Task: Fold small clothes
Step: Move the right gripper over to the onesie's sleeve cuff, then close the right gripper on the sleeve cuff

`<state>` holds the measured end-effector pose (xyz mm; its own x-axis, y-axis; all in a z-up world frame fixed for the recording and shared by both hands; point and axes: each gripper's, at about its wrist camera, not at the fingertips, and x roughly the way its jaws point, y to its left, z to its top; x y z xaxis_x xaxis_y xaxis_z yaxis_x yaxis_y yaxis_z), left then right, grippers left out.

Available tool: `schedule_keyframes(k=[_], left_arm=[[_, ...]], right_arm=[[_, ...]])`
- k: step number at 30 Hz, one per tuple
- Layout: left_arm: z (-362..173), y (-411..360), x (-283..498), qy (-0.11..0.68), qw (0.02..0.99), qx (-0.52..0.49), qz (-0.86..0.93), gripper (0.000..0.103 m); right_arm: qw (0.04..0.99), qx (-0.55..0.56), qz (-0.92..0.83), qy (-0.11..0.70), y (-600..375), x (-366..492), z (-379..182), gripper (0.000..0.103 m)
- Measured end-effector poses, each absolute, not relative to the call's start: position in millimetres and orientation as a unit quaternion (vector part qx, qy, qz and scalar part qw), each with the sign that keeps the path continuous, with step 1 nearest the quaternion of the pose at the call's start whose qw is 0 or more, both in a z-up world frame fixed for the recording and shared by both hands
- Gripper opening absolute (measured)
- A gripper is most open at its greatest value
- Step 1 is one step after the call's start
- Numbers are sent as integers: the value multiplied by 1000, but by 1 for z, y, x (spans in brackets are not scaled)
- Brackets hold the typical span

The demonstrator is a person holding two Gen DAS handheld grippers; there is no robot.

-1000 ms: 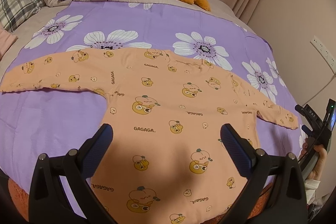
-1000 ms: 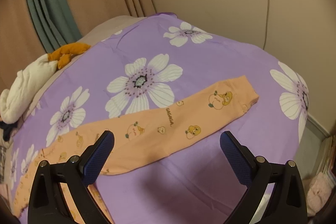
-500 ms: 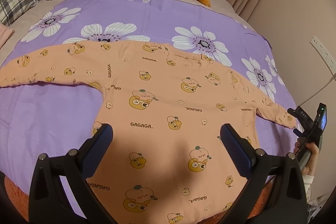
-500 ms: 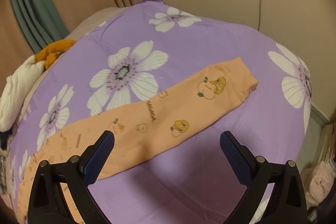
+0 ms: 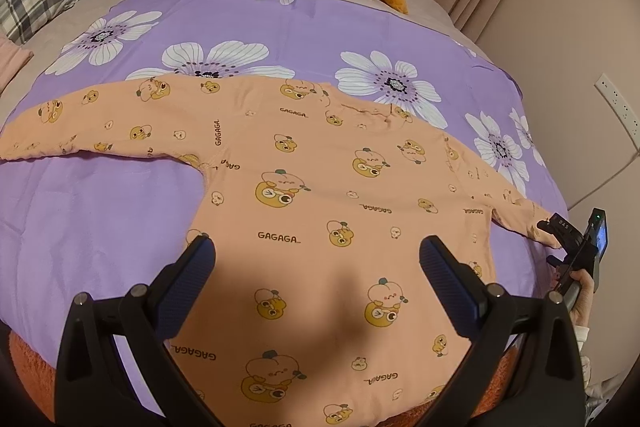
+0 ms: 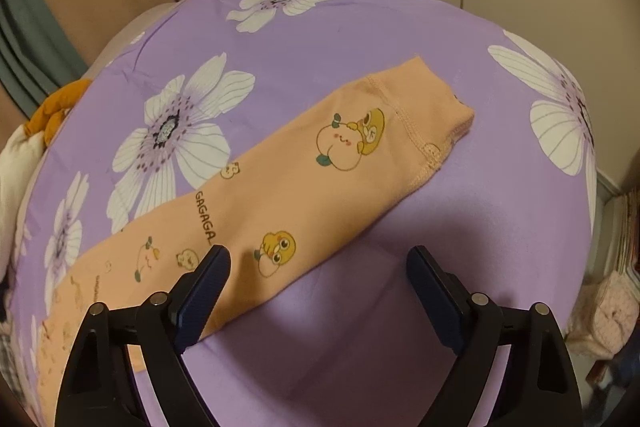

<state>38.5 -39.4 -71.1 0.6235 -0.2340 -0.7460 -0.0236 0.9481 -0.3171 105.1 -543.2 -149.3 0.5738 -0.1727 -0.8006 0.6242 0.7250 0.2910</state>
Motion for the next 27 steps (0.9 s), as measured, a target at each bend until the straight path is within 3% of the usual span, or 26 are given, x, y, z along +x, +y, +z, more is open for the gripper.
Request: schedule_keyframes(k=[5,7,10,12,13,27], left_arm=[[-70,-38,38,429,889,-150,-58,102],[-70,-36,38,428,890,-150,-57,102],[-70,-33,39,426,890,-152,-54,102],[-70,-30,39,426,890,-154,-53,102],[-70,-30,39,426,890,-155,-52,102],[-71,-16,42,422,891,-162,-41,102]], right_arm=[[843,291,-228,392,-545,115,-150,78],[845,291,-222,390,-545,120,-151,66],[846,280,-225,393,-544,127,-151,41],[849,278,-221,391,-544,129,-150,14],[852,283,-214,386,-544,128,-148,9],[929,215,-125,275,-486,122,-51,5]])
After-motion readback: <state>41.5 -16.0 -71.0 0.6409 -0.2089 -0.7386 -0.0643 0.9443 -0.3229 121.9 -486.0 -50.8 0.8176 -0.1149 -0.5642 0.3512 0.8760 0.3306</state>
